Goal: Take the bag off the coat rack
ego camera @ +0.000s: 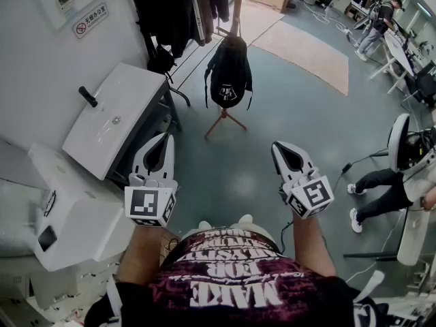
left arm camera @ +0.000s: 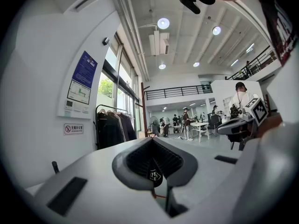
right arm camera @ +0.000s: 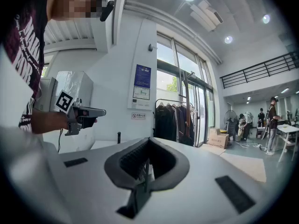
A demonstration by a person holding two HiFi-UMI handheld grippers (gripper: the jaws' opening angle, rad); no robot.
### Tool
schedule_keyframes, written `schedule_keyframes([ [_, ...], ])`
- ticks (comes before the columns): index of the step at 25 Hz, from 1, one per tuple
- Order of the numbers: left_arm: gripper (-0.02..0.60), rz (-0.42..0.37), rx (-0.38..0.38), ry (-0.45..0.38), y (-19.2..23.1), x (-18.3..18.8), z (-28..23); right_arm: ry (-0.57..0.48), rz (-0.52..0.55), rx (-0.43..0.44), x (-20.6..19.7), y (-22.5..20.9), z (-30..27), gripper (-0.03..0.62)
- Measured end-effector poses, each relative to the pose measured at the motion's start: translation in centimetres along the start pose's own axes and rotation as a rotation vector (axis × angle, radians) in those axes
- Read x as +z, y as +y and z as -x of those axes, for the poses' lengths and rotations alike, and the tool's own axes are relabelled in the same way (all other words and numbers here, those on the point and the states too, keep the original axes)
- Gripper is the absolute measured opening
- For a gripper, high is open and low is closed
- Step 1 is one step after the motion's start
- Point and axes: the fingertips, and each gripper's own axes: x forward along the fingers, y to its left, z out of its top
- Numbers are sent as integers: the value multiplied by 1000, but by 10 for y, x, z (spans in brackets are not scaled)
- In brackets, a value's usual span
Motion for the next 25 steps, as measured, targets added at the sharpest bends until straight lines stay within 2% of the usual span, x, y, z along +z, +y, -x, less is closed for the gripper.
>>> schedule_keyframes([
  [8, 6, -1, -48, -19, 4, 2, 25, -3, -2, -40, 7, 34, 10, 5],
  [12, 6, 1, -58, -8, 4, -2, 30, 4, -39, -50, 8, 41, 18, 5],
  [16, 8, 8, -34, 28, 9, -18, 32, 35, -49, -76, 4, 42, 24, 6],
  [21, 9, 43, -21, -13, 17, -19, 30, 42, -51, -90, 4, 33, 25, 46],
  [25, 9, -23, 62, -11, 26, -19, 15, 24, -69, -79, 7, 20, 14, 86],
])
